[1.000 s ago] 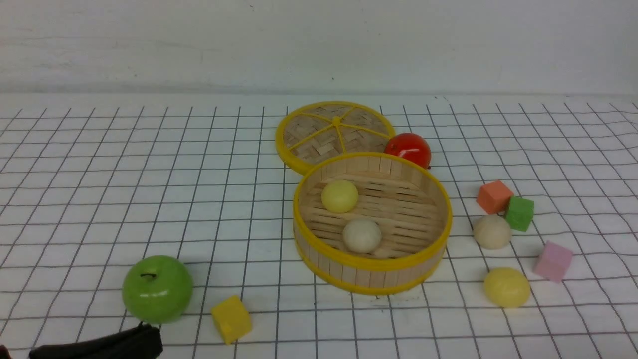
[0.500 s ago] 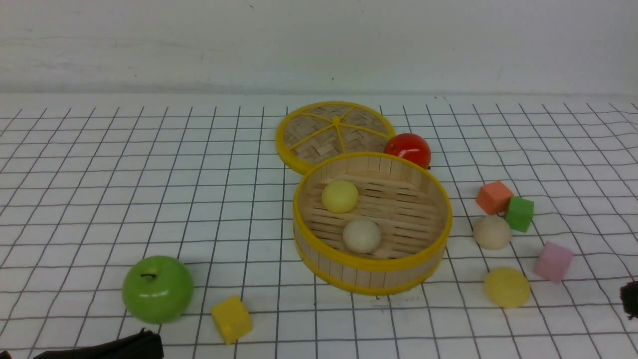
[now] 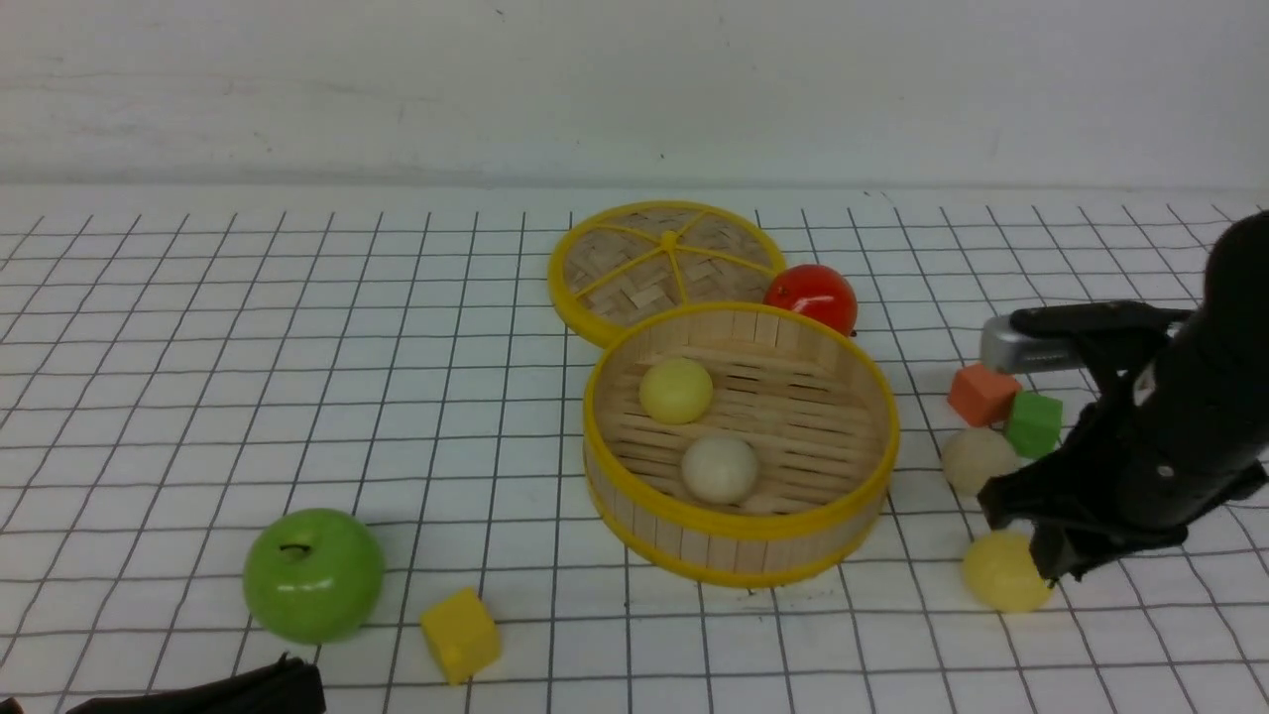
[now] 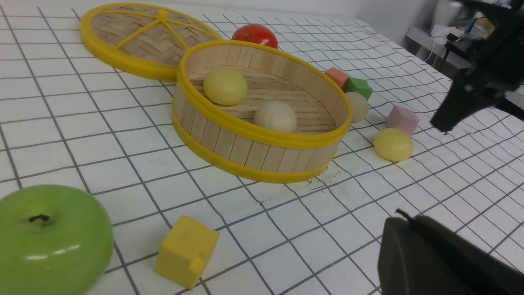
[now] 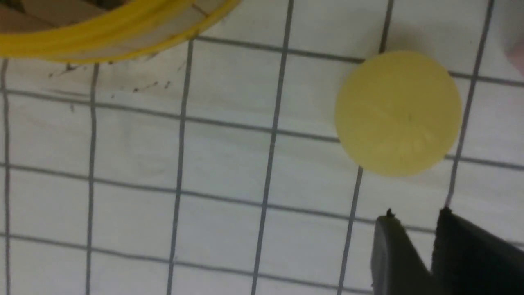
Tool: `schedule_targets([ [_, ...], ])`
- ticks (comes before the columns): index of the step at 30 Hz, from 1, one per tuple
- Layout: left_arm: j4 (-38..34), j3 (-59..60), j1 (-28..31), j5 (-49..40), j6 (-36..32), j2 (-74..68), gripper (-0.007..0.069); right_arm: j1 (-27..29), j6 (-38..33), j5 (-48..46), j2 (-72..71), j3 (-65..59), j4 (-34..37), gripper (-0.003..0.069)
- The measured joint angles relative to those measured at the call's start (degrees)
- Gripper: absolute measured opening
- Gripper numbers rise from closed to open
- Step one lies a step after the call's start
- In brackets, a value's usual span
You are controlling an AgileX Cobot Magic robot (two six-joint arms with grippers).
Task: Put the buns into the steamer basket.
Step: Use the right arm to grab a steamed stuffed bun
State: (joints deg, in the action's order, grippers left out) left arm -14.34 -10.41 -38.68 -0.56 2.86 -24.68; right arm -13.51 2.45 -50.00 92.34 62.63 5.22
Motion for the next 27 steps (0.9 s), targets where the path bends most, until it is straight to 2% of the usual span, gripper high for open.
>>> schedule_targets([
  [5, 0.0, 0.0, 0.0, 0.0, 0.0, 0.0, -0.0013, 0.0, 0.6, 5.3, 4.0, 1.4, -0.5, 0.0323],
  [11, 0.0, 0.0, 0.0, 0.0, 0.0, 0.0, -0.0009, 0.8, 2.1, 6.3, 6.5, 2.0, -1.9, 0.0361],
  [21, 0.0, 0.0, 0.0, 0.0, 0.0, 0.0, 0.0, 0.9, 2.3, 8.1, 9.3, 2.1, -1.6, 0.0347],
  [24, 0.0, 0.0, 0.0, 0.0, 0.0, 0.0, 0.0001, 0.9, 2.3, 8.7, 10.4, 2.1, -1.7, 0.03],
  [27, 0.0, 0.0, 0.0, 0.0, 0.0, 0.0, 0.0001, 0.9, 2.3, 8.7, 10.4, 2.1, -1.9, 0.0216],
])
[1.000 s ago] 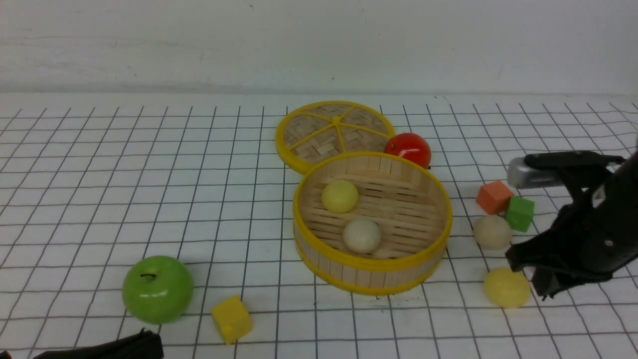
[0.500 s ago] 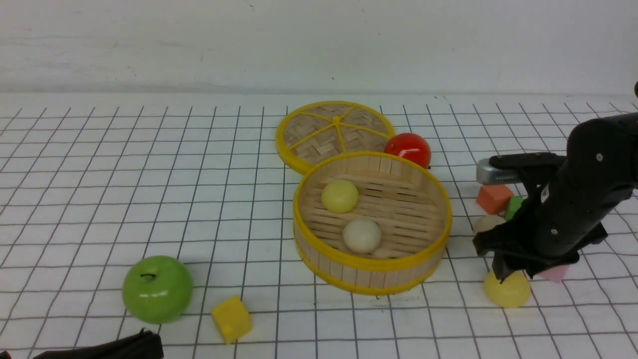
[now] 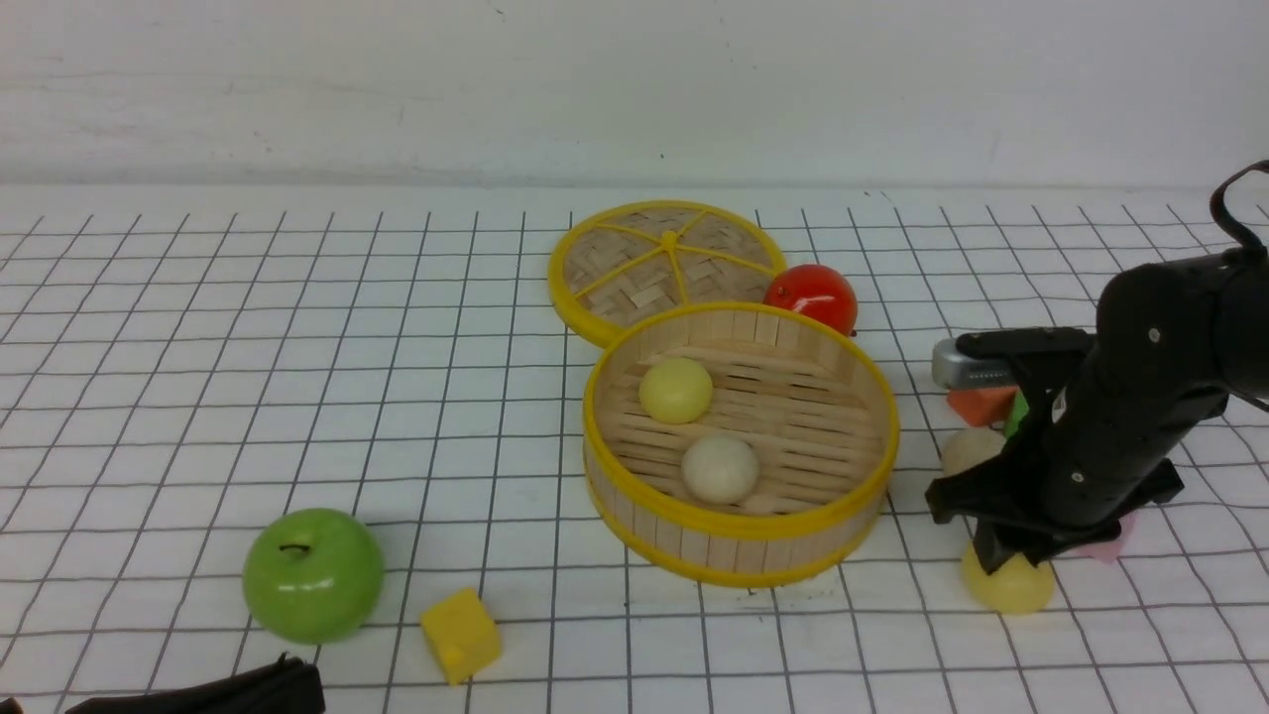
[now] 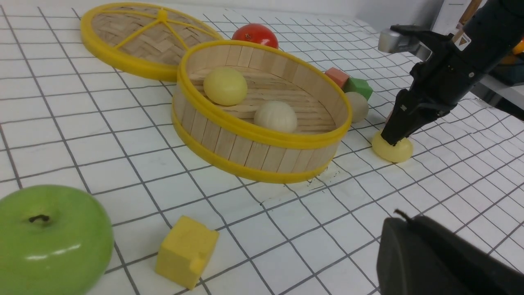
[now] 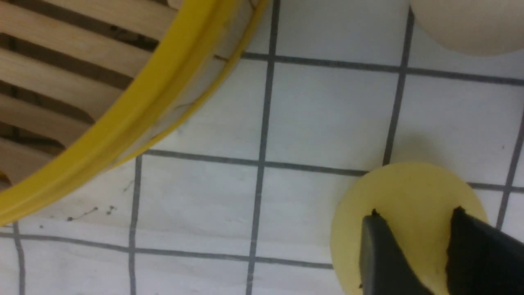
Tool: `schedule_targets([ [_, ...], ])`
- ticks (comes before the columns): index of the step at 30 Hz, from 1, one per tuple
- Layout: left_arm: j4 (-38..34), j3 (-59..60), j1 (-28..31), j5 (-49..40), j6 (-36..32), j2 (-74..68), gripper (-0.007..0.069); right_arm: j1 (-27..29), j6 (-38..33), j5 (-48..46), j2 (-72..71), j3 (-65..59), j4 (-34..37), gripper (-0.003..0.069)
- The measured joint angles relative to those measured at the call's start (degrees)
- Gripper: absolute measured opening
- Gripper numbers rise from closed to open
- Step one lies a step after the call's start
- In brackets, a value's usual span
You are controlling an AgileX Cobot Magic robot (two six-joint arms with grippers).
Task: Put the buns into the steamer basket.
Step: Use the right arm to grab a steamed stuffed bun, then use the right arm to put the steamed stuffed bun into the steamer
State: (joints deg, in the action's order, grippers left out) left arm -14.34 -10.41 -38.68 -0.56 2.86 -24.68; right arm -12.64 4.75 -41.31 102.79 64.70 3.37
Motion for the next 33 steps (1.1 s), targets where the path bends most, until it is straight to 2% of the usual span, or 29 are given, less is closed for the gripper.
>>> schedule_targets([
  [3, 0.0, 0.0, 0.0, 0.0, 0.0, 0.0, 0.0002, 0.0, 0.0, 0.0, 0.0, 0.0, -0.5, 0.0129],
  [4, 0.0, 0.0, 0.0, 0.0, 0.0, 0.0, 0.0003, 0.0, 0.0, 0.0, 0.0, 0.1, -0.9, 0.0071],
  [7, 0.0, 0.0, 0.0, -0.1, 0.0, 0.0, 0.0004, 0.0, -0.1, -0.4, -0.2, 0.3, -1.3, 0.0007],
  [12, 0.0, 0.0, 0.0, -0.4, 0.0, 0.0, 0.0004, -1.5, -0.2, -2.2, -4.8, 0.2, -1.1, 0.0006],
  [18, 0.0, 0.0, 0.0, -1.0, 0.0, 0.0, 0.0008, -7.4, -2.2, 0.6, -10.4, 4.0, 0.8, 0.0006],
  [21, 0.0, 0.0, 0.0, -1.1, 0.0, 0.0, 0.0011, -9.5, -2.8, 3.0, -7.8, 8.7, 1.3, 0.0008],
  [26, 0.0, 0.0, 0.0, -1.1, 0.0, 0.0, 0.0015, -9.6, -2.8, 4.7, 0.5, 14.5, 0.9, 0.0018],
  [30, 0.0, 0.0, 0.0, -1.1, 0.0, 0.0, 0.0015, -9.6, -2.5, 5.0, 6.1, 16.4, 1.1, 0.0058],
  [33, 0.0, 0.0, 0.0, -1.1, 0.0, 0.0, 0.0017, -9.6, -1.1, 5.7, 8.0, 16.5, 2.0, 0.0137],
])
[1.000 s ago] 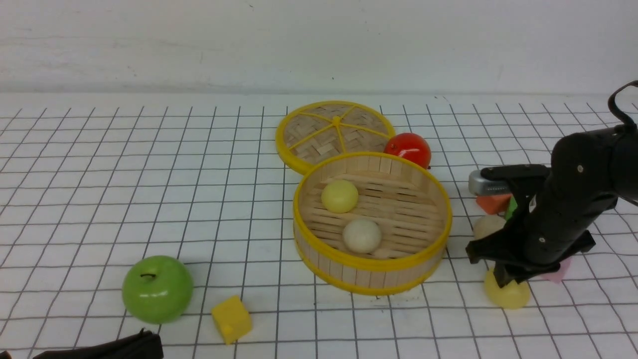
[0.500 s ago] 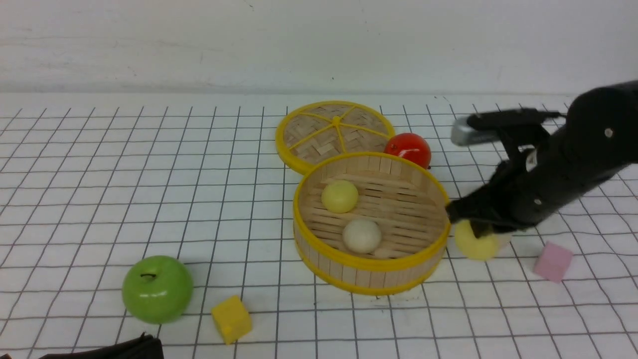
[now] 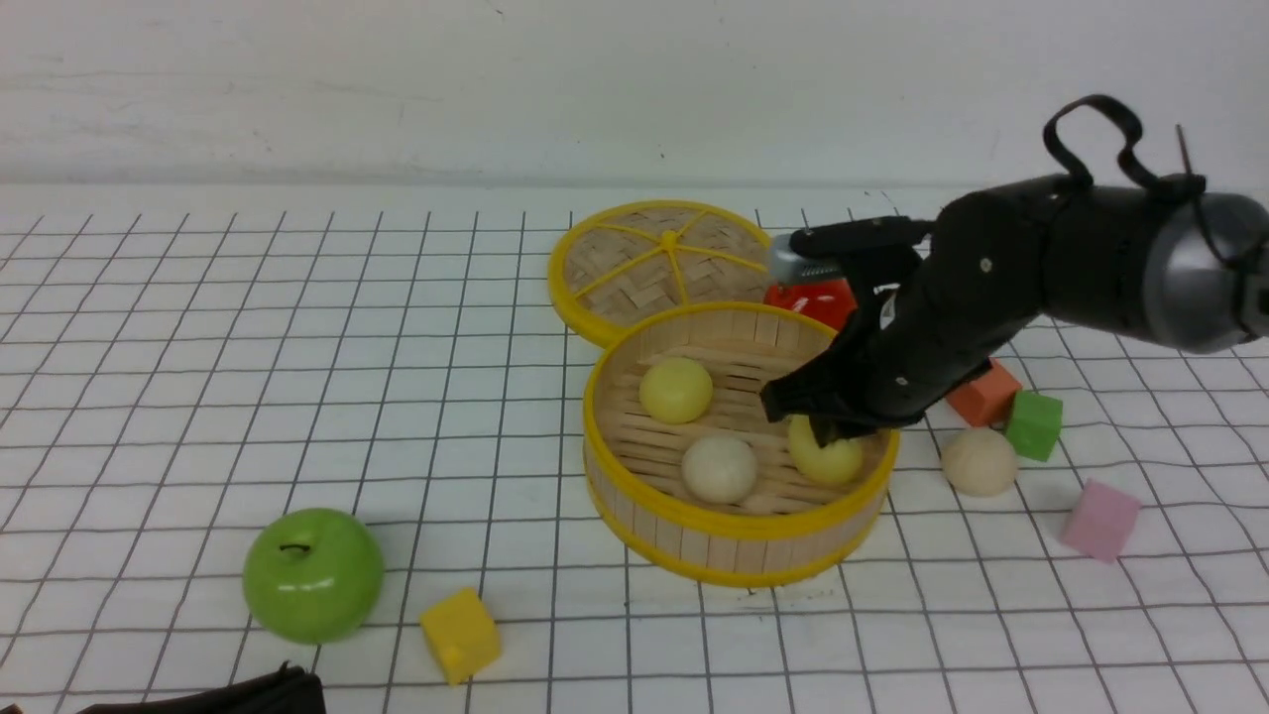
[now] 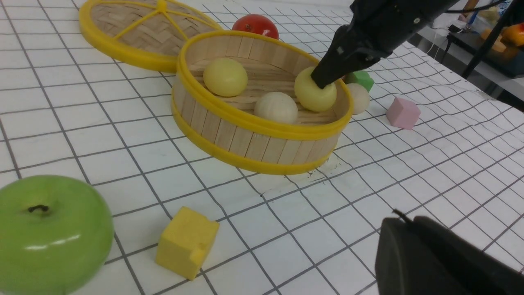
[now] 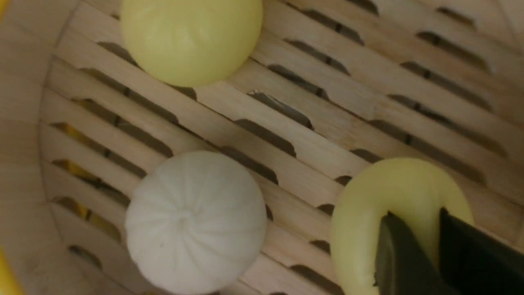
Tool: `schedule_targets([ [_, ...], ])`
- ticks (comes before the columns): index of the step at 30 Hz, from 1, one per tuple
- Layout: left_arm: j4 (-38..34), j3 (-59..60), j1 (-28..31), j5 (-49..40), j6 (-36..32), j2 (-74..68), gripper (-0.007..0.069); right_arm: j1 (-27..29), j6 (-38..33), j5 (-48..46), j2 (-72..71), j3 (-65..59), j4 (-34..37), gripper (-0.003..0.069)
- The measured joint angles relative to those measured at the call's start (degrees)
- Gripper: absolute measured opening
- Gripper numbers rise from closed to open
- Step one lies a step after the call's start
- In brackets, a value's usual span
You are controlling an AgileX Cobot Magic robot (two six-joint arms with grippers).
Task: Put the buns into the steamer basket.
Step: Use the right arm to put the steamed stuffed bun into the steamer, then use the right arm to grab a steamed stuffed bun
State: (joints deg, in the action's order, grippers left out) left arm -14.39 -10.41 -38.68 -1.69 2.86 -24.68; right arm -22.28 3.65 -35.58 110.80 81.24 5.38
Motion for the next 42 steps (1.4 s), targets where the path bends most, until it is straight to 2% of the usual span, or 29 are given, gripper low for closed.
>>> schedule_targets([
  [5, 0.0, 0.0, 0.0, 0.0, 0.0, 0.0, 0.0016, 0.0, 0.4, 0.1, -0.3, 0.2, 0.1, 0.0348],
  [6, 0.0, 0.0, 0.0, 0.0, 0.0, 0.0, 0.0016, 0.0, 0.4, 0.1, -0.4, 0.3, 0.1, 0.0356],
  [7, 0.0, 0.0, 0.0, 0.0, 0.0, 0.0, 0.0016, 0.0, 0.4, -0.4, -1.7, 0.3, 0.2, 0.0417],
  [11, 0.0, 0.0, 0.0, 0.0, 0.0, 0.0, 0.0016, 0.2, 0.9, -3.6, -6.9, 0.5, -1.6, 0.0475],
  [14, 0.0, 0.0, 0.0, 0.0, 0.0, 0.0, 0.0017, 2.2, 4.5, -7.8, -9.6, 0.6, -5.8, 0.0465],
  [18, 0.0, 0.0, 0.0, 0.0, 0.0, 0.0, 0.0017, 8.2, 10.7, -14.4, -7.5, 0.7, -10.5, 0.0405],
  [23, 0.0, 0.0, 0.0, 0.0, 0.0, 0.0, 0.0017, 12.8, 12.0, -12.3, -2.5, 0.6, -9.3, 0.0332],
  [32, 0.0, 0.0, 0.0, 0.0, 0.0, 0.0, 0.0021, 13.1, 12.0, -5.7, -0.3, 0.6, -7.4, 0.032],
  [42, 0.0, 0.0, 0.0, 0.0, 0.0, 0.0, 0.0032, 13.1, 8.7, -5.3, 1.1, 0.6, -4.0, 0.0318],
])
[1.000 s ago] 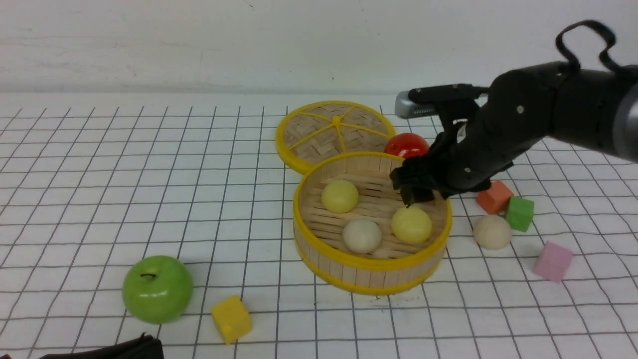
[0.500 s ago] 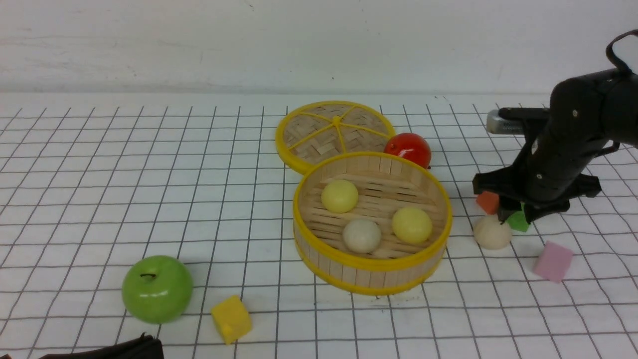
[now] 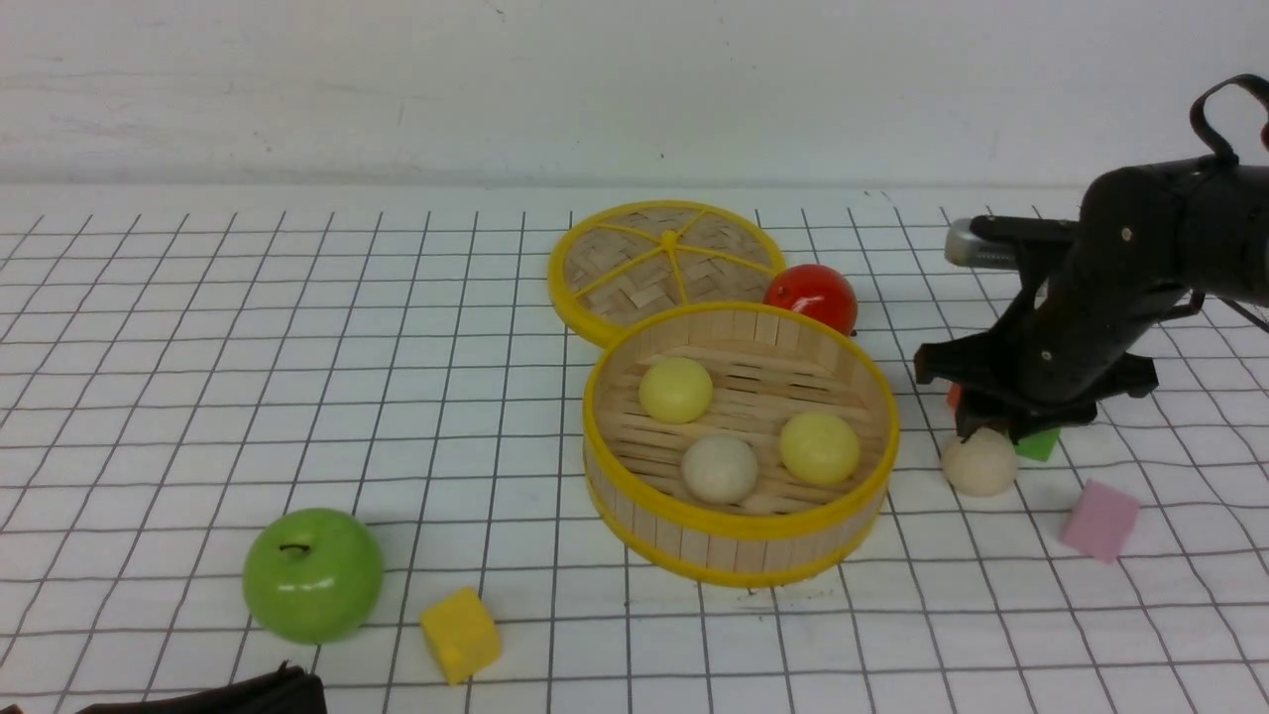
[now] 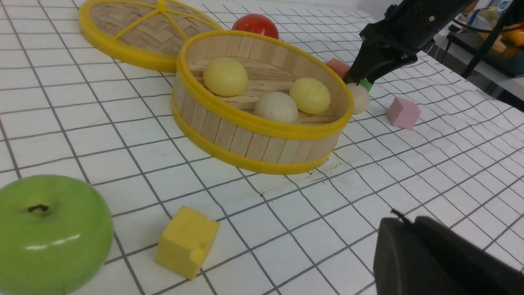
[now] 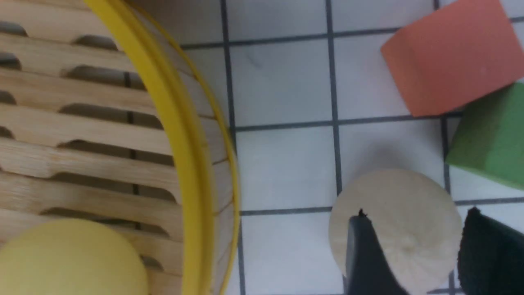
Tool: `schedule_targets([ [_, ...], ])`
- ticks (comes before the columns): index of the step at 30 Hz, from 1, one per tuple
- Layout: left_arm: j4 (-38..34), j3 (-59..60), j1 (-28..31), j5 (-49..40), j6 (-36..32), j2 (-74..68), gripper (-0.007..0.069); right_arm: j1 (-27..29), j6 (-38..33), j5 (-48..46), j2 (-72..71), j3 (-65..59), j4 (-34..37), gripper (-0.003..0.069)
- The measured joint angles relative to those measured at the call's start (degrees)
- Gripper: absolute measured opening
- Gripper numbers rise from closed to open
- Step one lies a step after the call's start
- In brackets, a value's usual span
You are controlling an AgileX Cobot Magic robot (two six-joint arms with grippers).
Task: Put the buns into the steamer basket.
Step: Use the right arm to grab a steamed stuffed bun, then use the right arm to put the steamed stuffed bun into the steamer
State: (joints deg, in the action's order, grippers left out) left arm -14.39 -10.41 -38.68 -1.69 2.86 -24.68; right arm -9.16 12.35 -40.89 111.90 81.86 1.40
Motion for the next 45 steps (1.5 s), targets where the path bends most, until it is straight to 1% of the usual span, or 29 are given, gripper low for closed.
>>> schedule_targets([
  [8, 0.0, 0.0, 0.0, 0.0, 0.0, 0.0, 0.0039, 0.0, -0.1, 1.1, 1.9, 0.0, -0.5, 0.0318],
  [11, 0.0, 0.0, 0.0, 0.0, 0.0, 0.0, 0.0041, 0.0, -0.1, 1.1, 1.9, 0.0, -0.6, 0.0305],
  [13, 0.0, 0.0, 0.0, 0.0, 0.0, 0.0, 0.0045, 0.0, -0.1, 1.3, 1.9, 0.0, -0.8, 0.0266],
  [15, 0.0, 0.0, 0.0, 0.0, 0.0, 0.0, 0.0048, 0.0, -0.2, 1.7, 2.2, 0.0, -1.4, 0.0211],
  [16, 0.0, 0.0, 0.0, 0.0, 0.0, 0.0, 0.0048, 0.0, -0.2, 1.7, 2.2, 0.0, -1.4, 0.0205],
  [17, 0.0, 0.0, 0.0, 0.0, 0.0, 0.0, 0.0051, 0.0, -0.5, 1.9, 2.7, 0.0, -2.0, 0.0155],
  [18, 0.0, 0.0, 0.0, 0.0, 0.0, 0.0, 0.0051, 0.0, -0.6, 1.9, 2.7, 0.0, -2.0, 0.0149],
  [19, 0.0, 0.0, 0.0, 0.0, 0.0, 0.0, 0.0053, 0.0, -1.0, 1.9, 2.9, 0.1, -2.2, 0.0126],
  [21, 0.0, 0.0, 0.0, 0.0, 0.0, 0.0, 0.0057, 0.0, -3.0, 1.6, 2.9, 0.1, -2.4, 0.0054],
  [23, 0.0, 0.0, 0.0, 0.0, 0.0, 0.0, 0.0057, 0.0, -4.3, 0.7, 2.5, 0.1, -2.5, 0.0013],
  [28, 0.0, 0.0, 0.0, 0.0, 0.0, 0.0, 0.0057, -0.1, -4.9, -1.6, -1.3, 0.0, -2.1, 0.0011],
  [30, 0.0, 0.0, 0.0, 0.0, 0.0, 0.0, 0.0061, -1.1, -5.6, -2.0, -5.6, 0.0, -1.7, 0.0011],
  [33, 0.0, 0.0, 0.0, 0.0, 0.0, 0.0, 0.0066, -3.2, -7.7, -0.5, -9.0, 0.0, 0.6, 0.0011],
  [34, 0.0, 0.0, 0.0, 0.0, 0.0, 0.0, 0.0068, -5.2, -10.2, 2.2, -10.5, 0.0, 3.4, 0.0011],
  [35, 0.0, 0.0, 0.0, 0.0, 0.0, 0.0, 0.0068, -5.5, -10.4, 2.6, -10.5, 0.0, 3.7, 0.0011],
  [37, 0.0, 0.0, 0.0, -0.2, 0.0, 0.0, 0.0068, -7.5, -12.9, 6.3, -10.4, 0.0, 6.7, 0.0011],
  [39, 0.0, 0.0, 0.0, -0.2, 0.0, 0.0, 0.0068, -9.9, -16.1, 13.2, -7.6, 0.0, 10.2, 0.0012],
  [40, 0.0, 0.0, 0.0, -0.2, 0.0, 0.0, 0.0068, -10.8, -16.8, 16.6, -5.8, 0.0, 11.0, 0.0013],
  [42, 0.0, 0.0, 0.0, -0.2, 0.0, 0.0, 0.0069, -11.3, -17.3, 19.4, -4.2, 0.0, 11.7, 0.0015],
  [43, 0.0, 0.0, 0.0, -0.2, 0.0, 0.0, 0.0071, -11.9, -17.7, 22.9, -1.9, 0.0, 12.2, 0.002],
  [45, 0.0, 0.0, 0.0, -0.2, 0.0, 0.0, 0.0071, -12.2, -17.9, 27.1, 1.2, 0.0, 12.3, 0.0033],
])
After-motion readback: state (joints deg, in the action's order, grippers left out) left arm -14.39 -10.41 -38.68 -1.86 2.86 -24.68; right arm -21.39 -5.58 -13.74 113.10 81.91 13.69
